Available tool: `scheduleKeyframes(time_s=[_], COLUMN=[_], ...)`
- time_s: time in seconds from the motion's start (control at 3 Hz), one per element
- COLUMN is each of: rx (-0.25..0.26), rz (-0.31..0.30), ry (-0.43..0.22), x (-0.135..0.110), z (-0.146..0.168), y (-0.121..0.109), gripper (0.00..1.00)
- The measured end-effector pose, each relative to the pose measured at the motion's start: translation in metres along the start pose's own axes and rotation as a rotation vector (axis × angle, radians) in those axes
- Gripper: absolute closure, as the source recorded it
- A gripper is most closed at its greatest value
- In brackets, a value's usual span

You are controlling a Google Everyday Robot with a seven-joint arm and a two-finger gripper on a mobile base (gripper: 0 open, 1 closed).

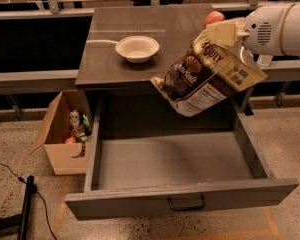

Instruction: Place brown chip bag into top drawer

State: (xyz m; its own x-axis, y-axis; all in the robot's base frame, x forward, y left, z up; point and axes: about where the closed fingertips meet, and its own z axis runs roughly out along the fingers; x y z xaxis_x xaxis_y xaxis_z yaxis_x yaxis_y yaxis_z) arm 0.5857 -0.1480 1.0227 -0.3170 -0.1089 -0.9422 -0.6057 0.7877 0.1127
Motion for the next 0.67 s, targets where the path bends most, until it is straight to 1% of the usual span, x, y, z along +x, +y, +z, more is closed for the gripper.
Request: scheduleKeyframes(time_s=[0.33,0.67], rx=[-0.023,-0.047], rz=[-0.017,-0.052], ry=[0.072,0.100], x=[0.026,0.048], z=[0.007,0.012], y=[0.013,0.025], gripper=[0.82,0.59])
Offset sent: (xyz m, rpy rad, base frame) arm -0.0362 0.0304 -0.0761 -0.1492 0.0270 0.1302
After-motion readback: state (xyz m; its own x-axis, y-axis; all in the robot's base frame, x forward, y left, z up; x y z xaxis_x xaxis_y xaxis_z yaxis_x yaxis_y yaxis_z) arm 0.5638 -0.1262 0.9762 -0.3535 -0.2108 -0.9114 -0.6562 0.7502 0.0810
